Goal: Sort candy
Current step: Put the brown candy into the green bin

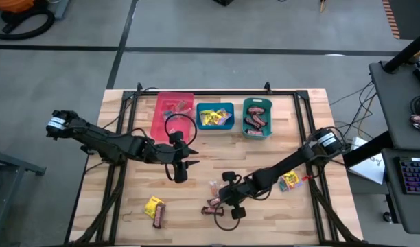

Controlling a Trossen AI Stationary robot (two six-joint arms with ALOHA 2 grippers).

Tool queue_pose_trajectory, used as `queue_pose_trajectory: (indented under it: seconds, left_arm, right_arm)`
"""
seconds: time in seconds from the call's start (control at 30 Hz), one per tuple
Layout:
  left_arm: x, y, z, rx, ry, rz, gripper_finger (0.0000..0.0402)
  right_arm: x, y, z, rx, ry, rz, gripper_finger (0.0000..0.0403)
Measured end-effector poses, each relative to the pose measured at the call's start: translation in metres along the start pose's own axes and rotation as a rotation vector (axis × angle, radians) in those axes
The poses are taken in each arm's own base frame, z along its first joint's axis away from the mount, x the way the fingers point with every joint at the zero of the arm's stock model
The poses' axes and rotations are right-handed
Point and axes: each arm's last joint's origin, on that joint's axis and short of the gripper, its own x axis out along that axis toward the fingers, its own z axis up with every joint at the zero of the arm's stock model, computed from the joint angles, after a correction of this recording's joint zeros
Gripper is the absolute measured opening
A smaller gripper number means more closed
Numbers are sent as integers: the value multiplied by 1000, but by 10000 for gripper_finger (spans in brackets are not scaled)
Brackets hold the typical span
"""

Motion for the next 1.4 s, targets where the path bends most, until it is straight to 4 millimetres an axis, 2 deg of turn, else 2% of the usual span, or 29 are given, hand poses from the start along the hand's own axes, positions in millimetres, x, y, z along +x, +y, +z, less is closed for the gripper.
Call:
queue_pose_trajectory:
  seconds: [0.17,0.3,0.43,0.6,0.73,0.87,0.97,1.17,1.4]
  left_arm:
    - [0,0,0,3,-1,0,139]
    - [0,0,1,3,-2,-1,139]
    - [0,0,1,3,-3,-1,139]
    - [0,0,1,0,-4,-1,139]
    - [0,0,2,-2,-8,-1,139]
    - [0,0,1,-1,-6,-1,139]
    - [0,0,1,-1,-6,-1,139]
    - [0,0,1,-1,-6,0,139]
    - [0,2,2,31,-24,80,139]
  right_arm:
    - [-22,-3,15,-40,-11,-2,44]
    - [-48,-17,23,-85,-20,-30,43]
    - [-77,-45,26,-89,-29,-83,43]
    - [-114,-94,21,17,-48,-306,43]
    - [-138,-135,3,107,-50,-411,43]
    - [-158,-174,-25,187,-25,-509,43]
    - [-173,-196,-50,189,24,-581,43]
    - [-196,-224,-88,244,73,-682,43]
    - [-198,-248,-116,344,179,-775,43]
